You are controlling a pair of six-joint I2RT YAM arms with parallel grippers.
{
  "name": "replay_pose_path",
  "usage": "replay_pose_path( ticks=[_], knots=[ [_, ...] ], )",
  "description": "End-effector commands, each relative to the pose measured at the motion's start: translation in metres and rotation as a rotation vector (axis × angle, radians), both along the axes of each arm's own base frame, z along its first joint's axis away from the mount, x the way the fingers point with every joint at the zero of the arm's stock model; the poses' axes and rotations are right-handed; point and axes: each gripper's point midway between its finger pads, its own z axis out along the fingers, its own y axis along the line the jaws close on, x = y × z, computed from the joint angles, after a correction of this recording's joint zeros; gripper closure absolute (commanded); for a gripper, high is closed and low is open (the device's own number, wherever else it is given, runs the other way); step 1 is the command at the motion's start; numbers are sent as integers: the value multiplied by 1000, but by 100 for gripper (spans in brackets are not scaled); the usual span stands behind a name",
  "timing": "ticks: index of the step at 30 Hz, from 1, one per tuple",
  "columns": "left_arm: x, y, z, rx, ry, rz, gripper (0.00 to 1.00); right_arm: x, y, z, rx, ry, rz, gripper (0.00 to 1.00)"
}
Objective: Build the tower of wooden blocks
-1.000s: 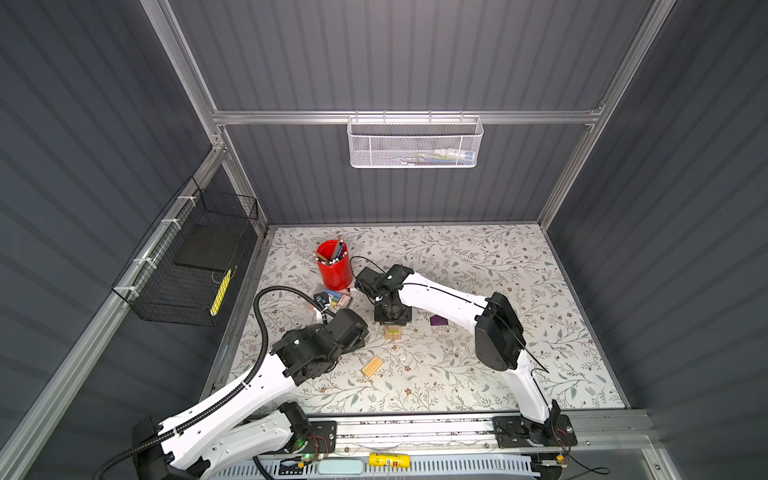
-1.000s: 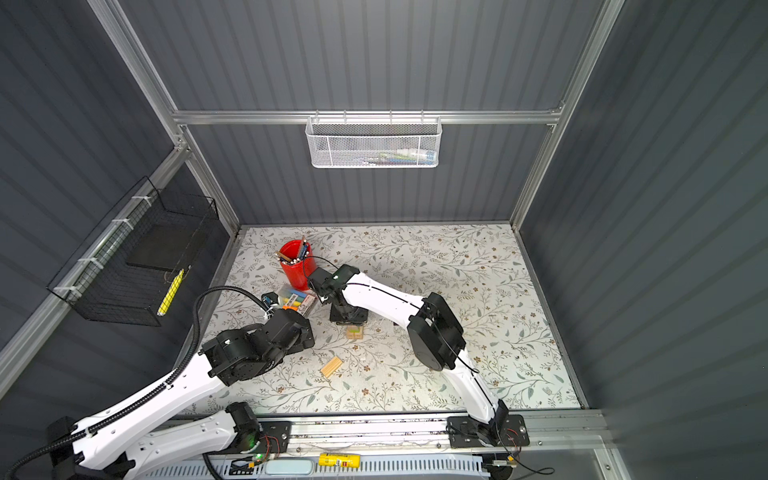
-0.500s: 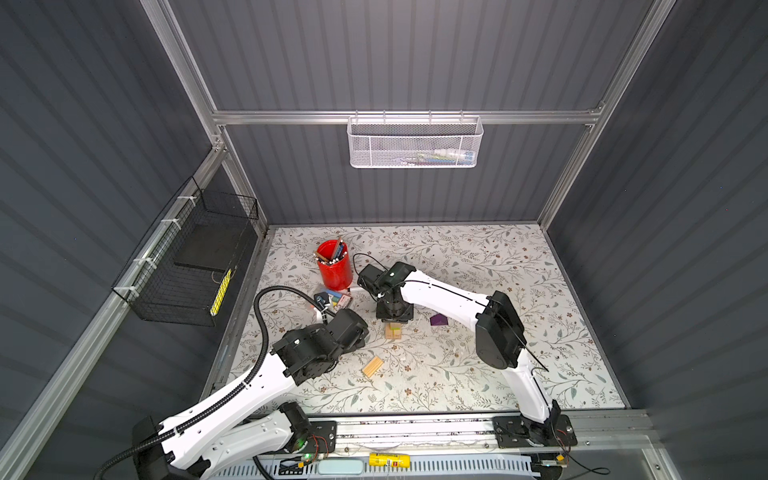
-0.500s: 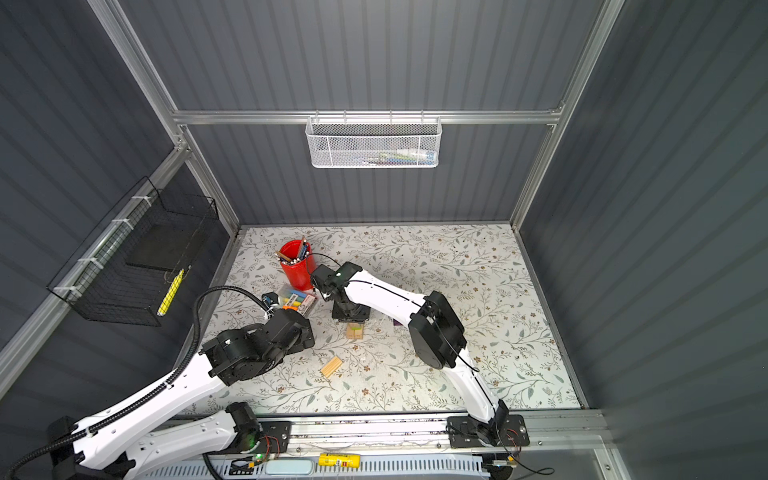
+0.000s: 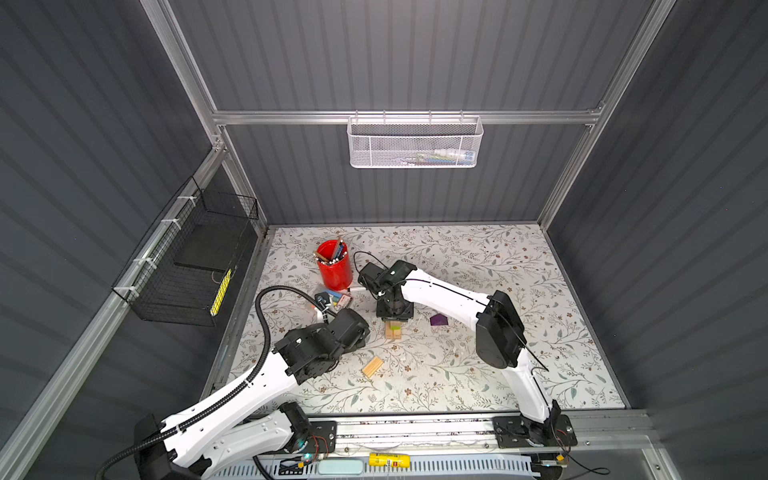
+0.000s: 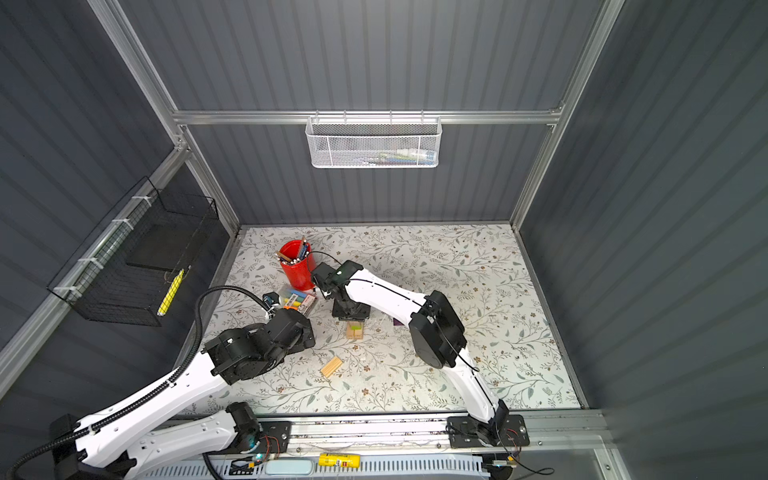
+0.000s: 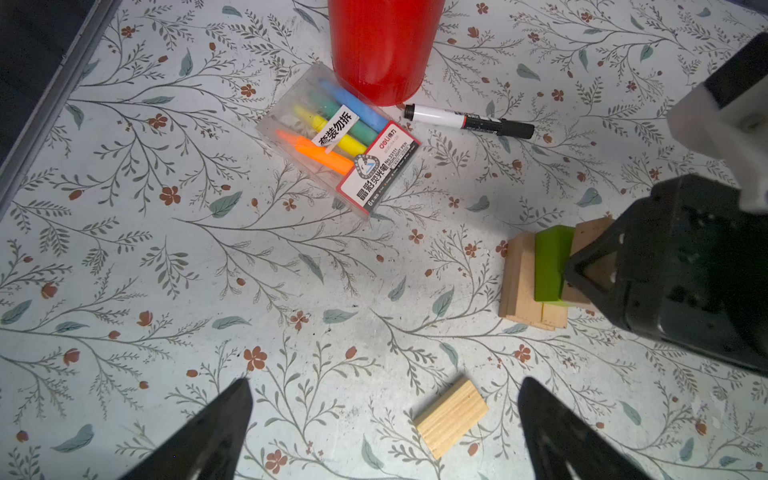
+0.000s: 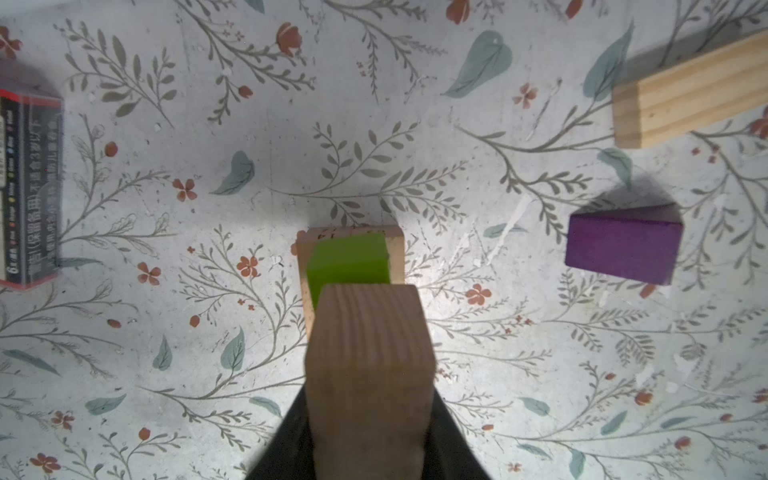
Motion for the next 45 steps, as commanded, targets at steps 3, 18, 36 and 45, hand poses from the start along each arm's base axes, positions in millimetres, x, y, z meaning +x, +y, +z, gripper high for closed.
replay_pose_path(
  ticks=[3,18,36,45],
  knots=[
    [4,4,2,4,-22,33,0,4,1,-4,-10,18,14,74],
    [3,6,2,6,-23,37,0,2,-1,-3,-33,33,35,72],
    [3,6,3,2,-24,40,0,-2,-2,-6,-46,48,59,66],
    [4,6,4,2,-26,42,0,3,8,-5,-25,43,109,51]
  ],
)
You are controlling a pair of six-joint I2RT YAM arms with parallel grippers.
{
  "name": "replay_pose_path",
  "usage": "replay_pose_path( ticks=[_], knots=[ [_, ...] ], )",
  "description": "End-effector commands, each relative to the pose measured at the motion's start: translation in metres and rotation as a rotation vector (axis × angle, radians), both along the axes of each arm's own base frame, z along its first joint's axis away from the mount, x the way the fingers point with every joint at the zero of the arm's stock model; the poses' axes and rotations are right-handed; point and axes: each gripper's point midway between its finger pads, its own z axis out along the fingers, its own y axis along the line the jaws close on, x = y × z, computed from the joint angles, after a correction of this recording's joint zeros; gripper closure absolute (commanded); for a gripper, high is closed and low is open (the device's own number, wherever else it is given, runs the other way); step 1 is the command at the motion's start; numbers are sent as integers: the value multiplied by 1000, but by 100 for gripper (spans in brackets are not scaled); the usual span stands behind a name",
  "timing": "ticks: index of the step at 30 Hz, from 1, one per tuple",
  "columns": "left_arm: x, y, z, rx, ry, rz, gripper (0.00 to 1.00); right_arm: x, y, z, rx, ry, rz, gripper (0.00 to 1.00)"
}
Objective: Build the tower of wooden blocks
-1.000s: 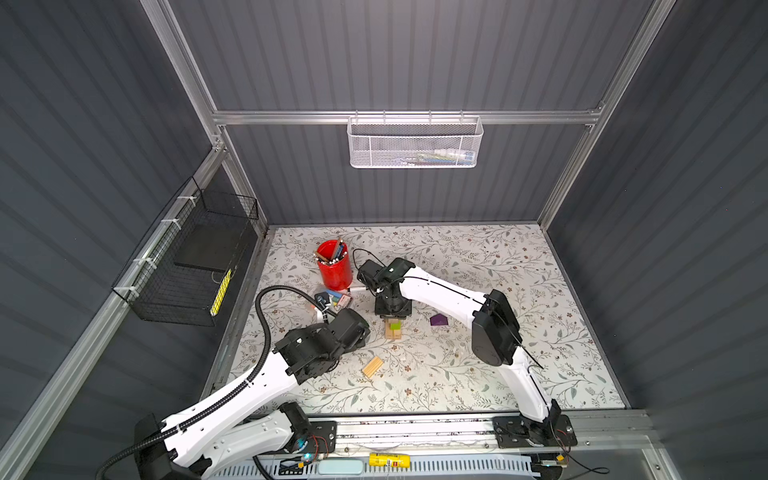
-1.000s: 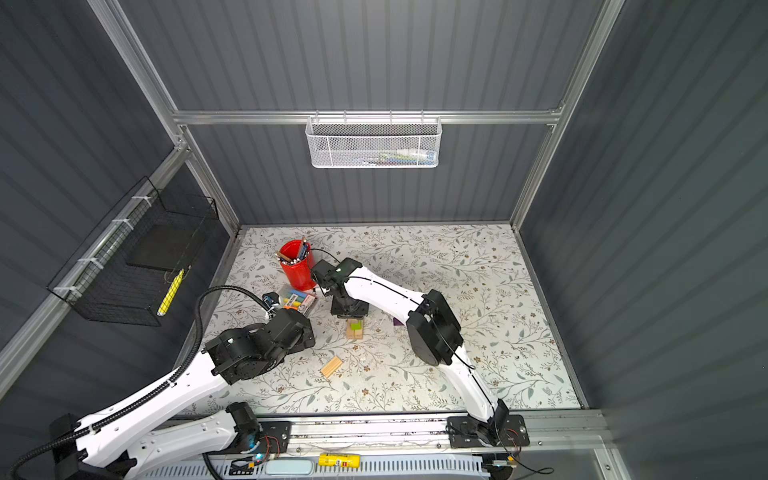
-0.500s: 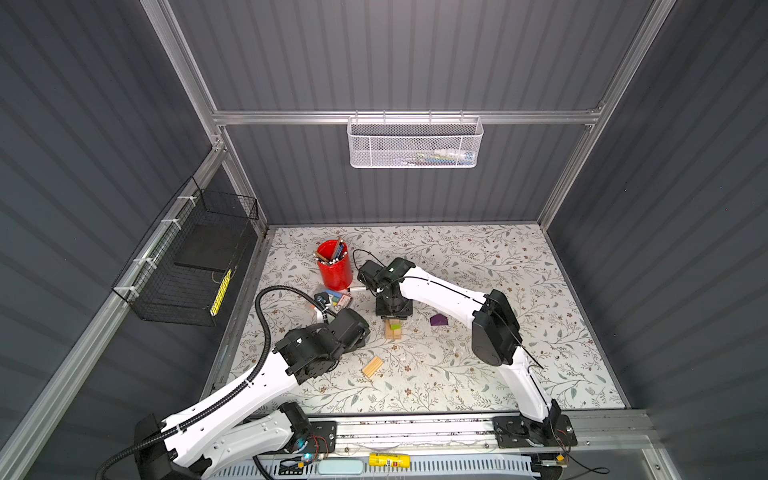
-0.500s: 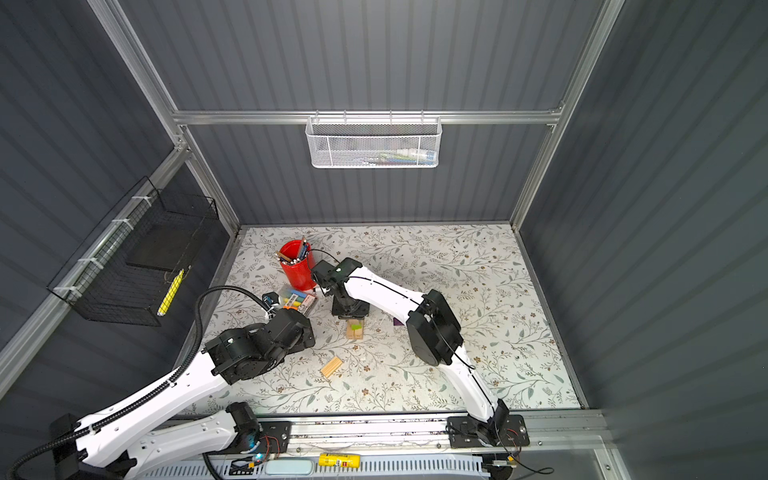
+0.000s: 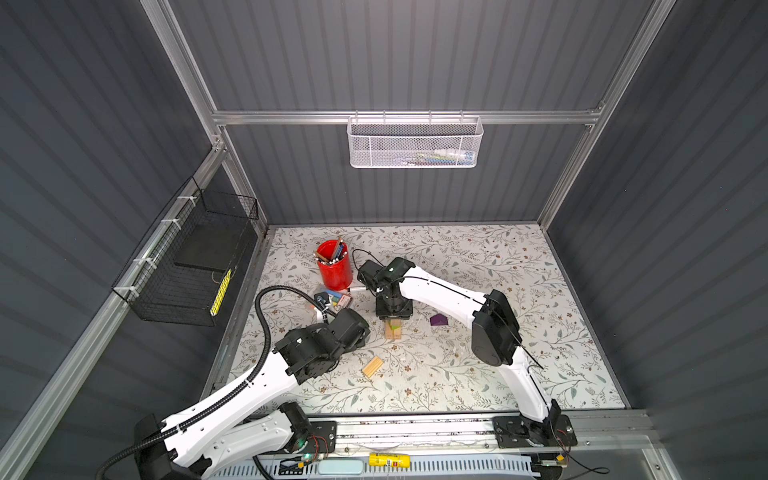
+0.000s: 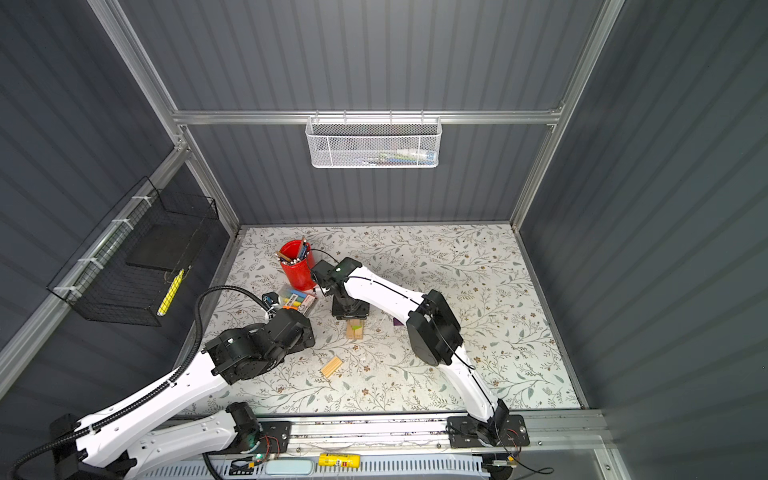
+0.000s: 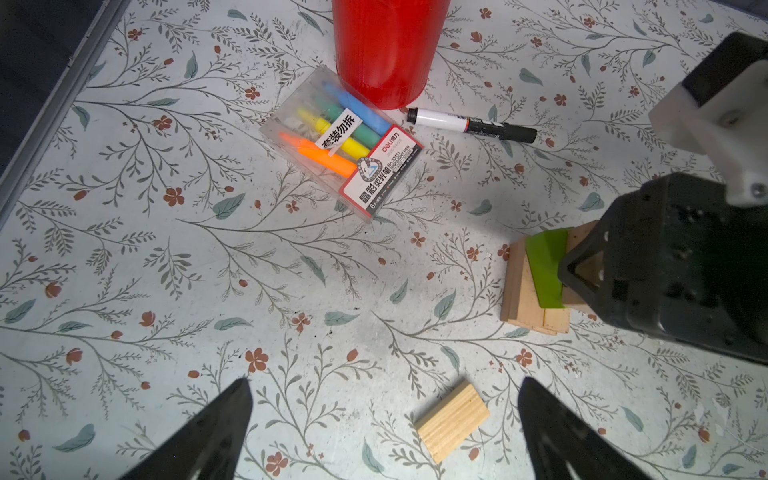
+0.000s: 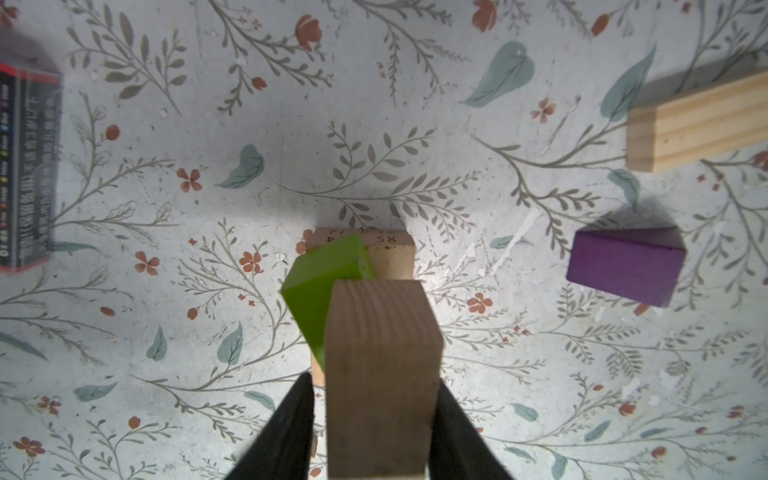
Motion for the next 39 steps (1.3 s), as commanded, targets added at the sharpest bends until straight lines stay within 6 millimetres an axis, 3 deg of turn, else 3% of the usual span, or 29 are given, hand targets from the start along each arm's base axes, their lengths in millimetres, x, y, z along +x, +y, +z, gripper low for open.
replay_pose_path(
  ticks=[1,8,15,39],
  knots=[
    [3,5,3,1,-18,32,0,0,0,-6,-25,15,31,49],
    [1,10,4,5,-24,54,0,-2,0,-13,-22,49,62,40],
    [-1,18,6,-3,-42,83,0,-4,2,-22,-23,76,100,41],
    [-1,19,4,-2,-40,91,0,-4,1,-21,-38,71,144,68]
  ],
)
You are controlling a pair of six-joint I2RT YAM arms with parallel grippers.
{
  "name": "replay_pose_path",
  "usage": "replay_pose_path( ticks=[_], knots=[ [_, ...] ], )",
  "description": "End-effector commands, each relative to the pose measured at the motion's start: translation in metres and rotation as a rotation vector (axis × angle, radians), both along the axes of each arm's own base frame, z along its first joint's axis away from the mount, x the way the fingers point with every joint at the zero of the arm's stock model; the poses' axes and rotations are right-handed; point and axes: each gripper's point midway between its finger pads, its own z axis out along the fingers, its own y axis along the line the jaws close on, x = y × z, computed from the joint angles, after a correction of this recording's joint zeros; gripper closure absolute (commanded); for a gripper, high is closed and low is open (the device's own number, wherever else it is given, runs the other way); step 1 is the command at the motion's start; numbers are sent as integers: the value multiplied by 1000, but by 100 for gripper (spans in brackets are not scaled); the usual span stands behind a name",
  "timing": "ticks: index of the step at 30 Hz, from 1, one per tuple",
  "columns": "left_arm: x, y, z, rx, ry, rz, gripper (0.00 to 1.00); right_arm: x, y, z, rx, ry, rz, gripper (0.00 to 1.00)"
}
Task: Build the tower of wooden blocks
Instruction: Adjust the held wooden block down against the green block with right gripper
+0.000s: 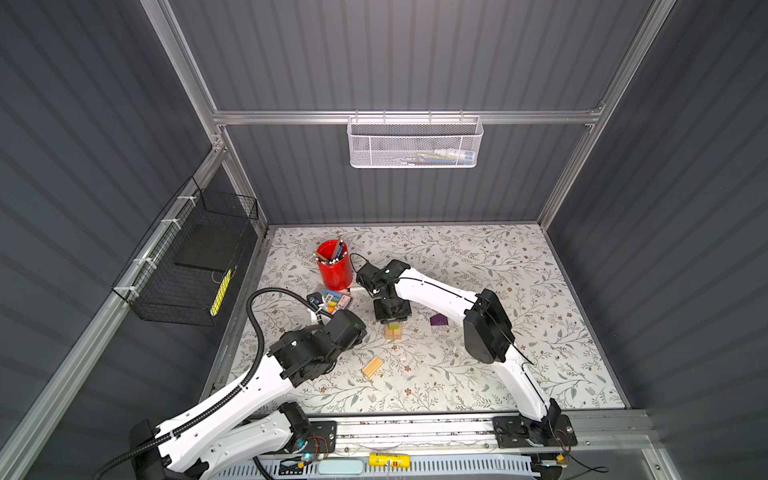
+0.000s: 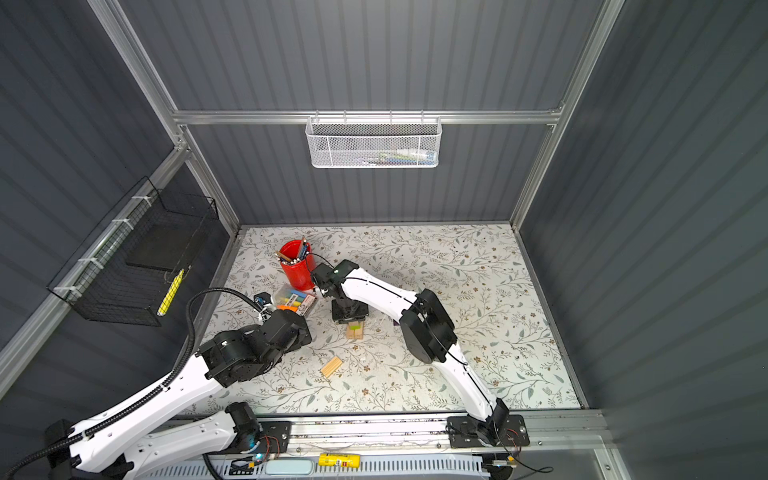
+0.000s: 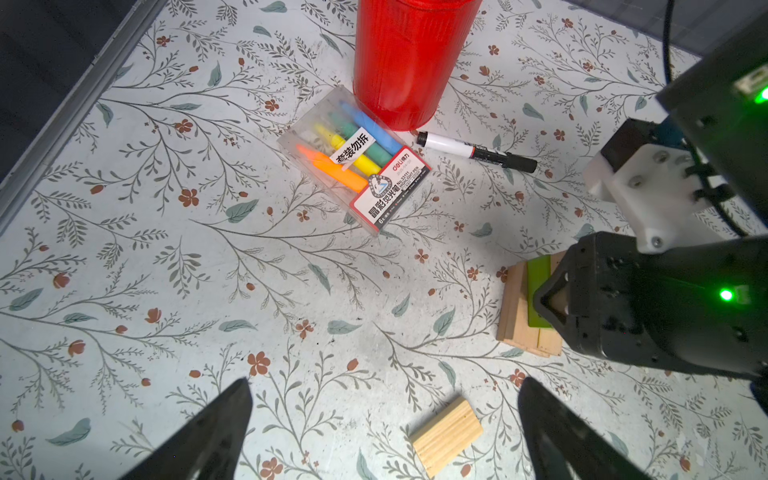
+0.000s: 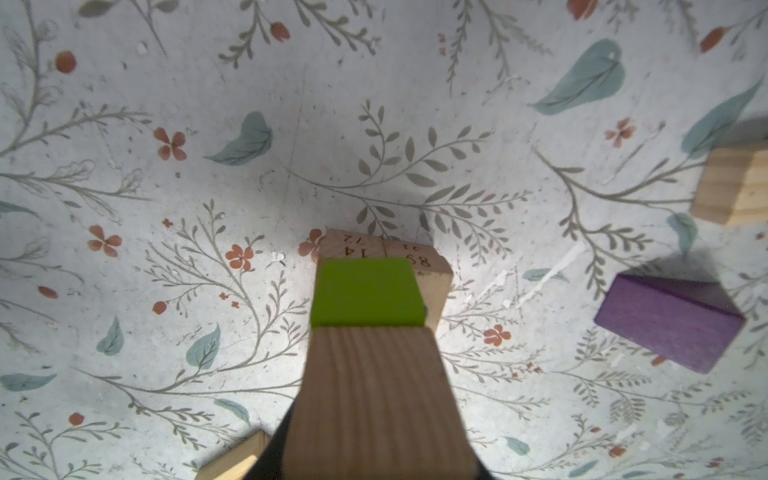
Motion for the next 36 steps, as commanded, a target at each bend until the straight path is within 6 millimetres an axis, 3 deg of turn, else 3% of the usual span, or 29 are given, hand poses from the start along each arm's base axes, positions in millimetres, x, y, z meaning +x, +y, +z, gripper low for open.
replay_pose_path(
  ticks=[1,24,36],
  knots=[
    [-2,11,-4,31,4,29,0,-1,-1,4,-3,9,-4,68],
    [-3,11,-4,30,1,23,0,-10,1,9,51,-7,-195,70],
    [-3,12,-4,33,2,24,0,-3,3,17,60,-39,-184,50]
  ],
)
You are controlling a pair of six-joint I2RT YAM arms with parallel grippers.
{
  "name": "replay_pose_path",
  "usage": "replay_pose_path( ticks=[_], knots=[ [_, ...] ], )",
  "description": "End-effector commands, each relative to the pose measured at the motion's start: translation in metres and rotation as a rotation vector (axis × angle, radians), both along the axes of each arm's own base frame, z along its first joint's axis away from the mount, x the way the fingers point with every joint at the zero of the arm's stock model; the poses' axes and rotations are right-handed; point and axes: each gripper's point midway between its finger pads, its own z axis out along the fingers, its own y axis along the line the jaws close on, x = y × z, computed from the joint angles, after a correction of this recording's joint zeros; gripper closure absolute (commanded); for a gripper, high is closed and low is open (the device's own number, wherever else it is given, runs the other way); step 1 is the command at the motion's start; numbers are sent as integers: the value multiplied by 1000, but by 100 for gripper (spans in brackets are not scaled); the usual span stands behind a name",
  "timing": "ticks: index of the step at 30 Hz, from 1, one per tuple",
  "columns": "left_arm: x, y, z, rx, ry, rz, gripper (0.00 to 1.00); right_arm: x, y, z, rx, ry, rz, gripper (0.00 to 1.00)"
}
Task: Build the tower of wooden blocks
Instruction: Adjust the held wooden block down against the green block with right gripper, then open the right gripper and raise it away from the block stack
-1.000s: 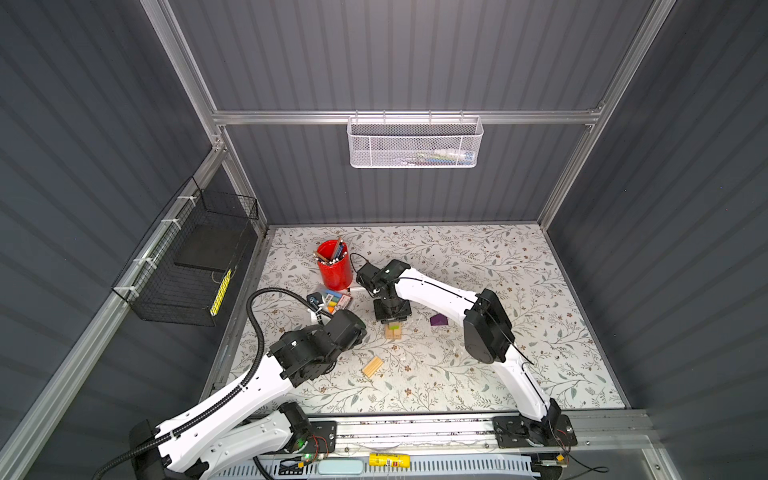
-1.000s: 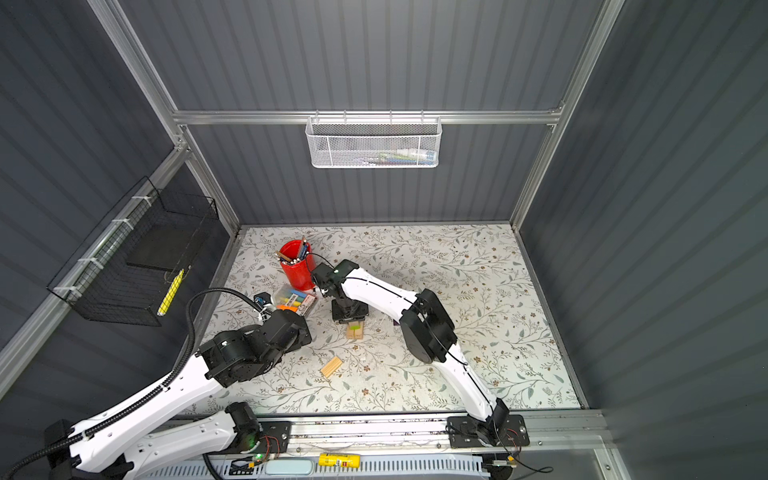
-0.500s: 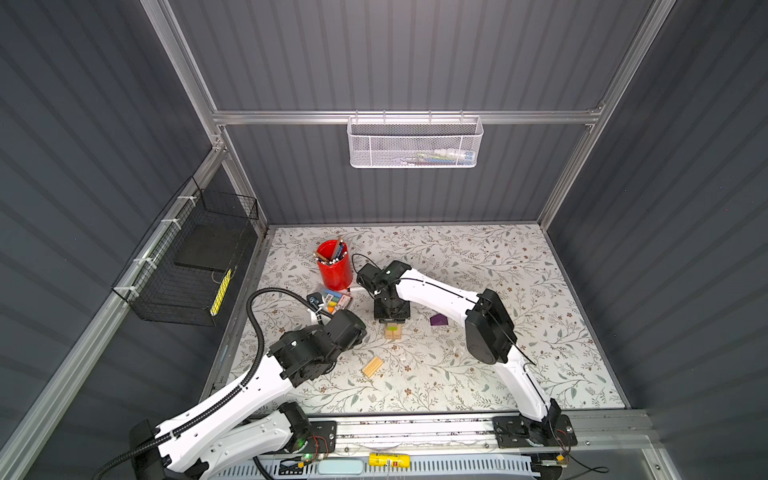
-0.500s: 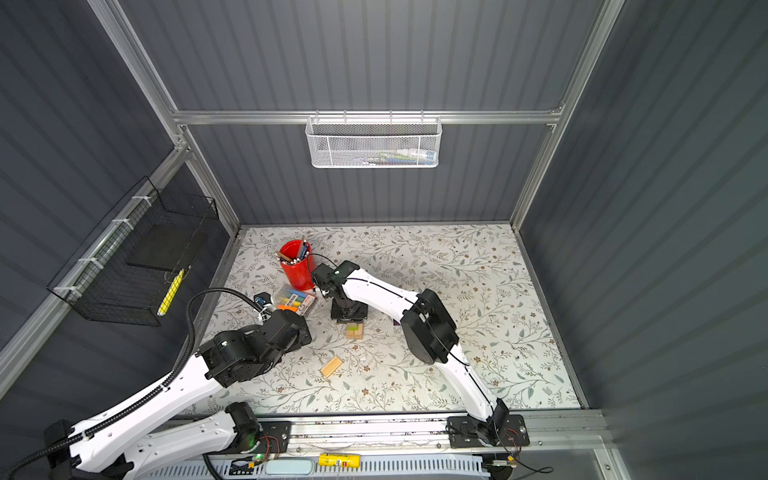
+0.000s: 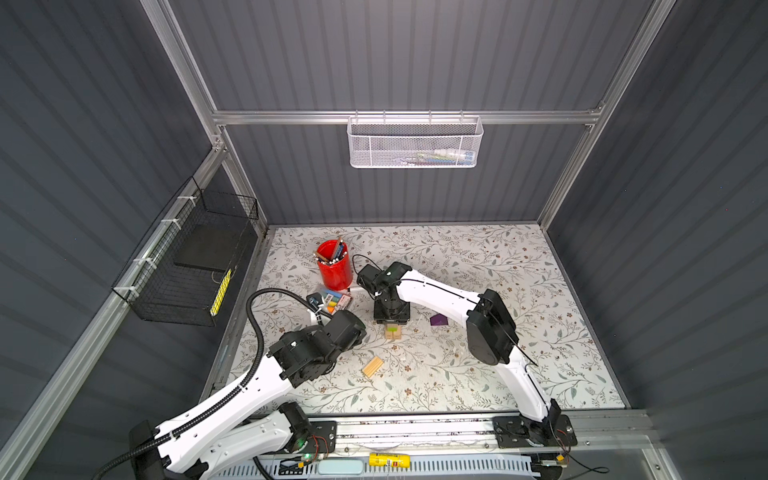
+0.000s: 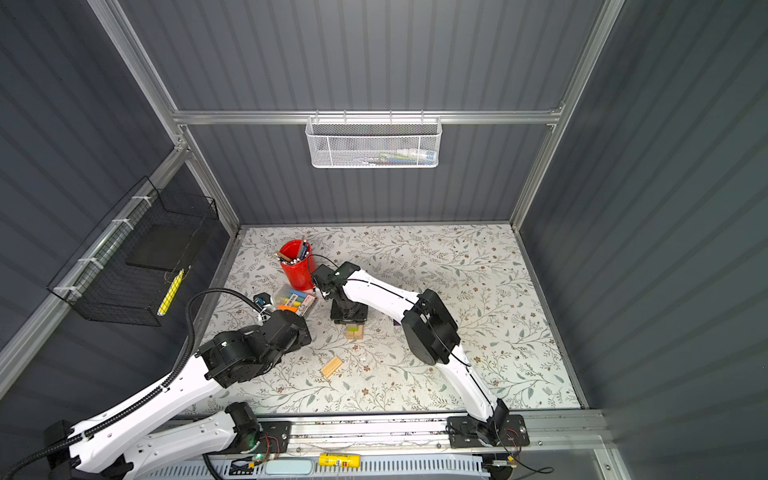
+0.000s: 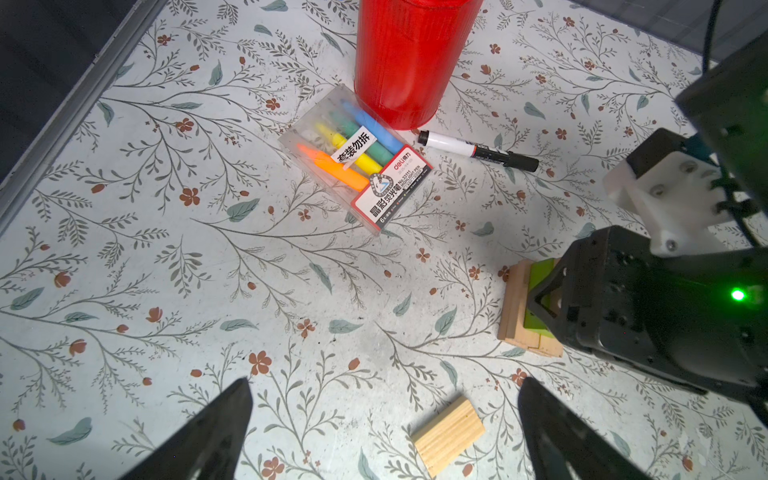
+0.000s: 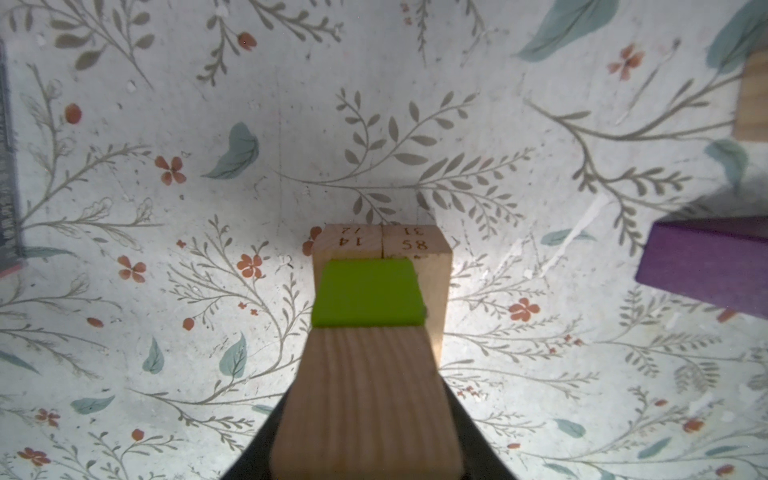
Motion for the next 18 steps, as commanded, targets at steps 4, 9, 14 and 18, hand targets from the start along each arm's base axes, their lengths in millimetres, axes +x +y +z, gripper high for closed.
replay_pose_path(
  ticks=[4,9,14,18],
  knots=[
    [-2,10,-4,32,1,24,0,9,-5,18,-2,-50,-18,50],
    [-2,10,-4,35,3,24,0,14,-4,18,5,-60,-16,54],
    [-2,11,-3,33,0,24,0,17,-2,16,8,-60,-10,58],
    [-2,10,-2,32,-1,25,0,19,-2,15,6,-59,-8,61]
  ],
)
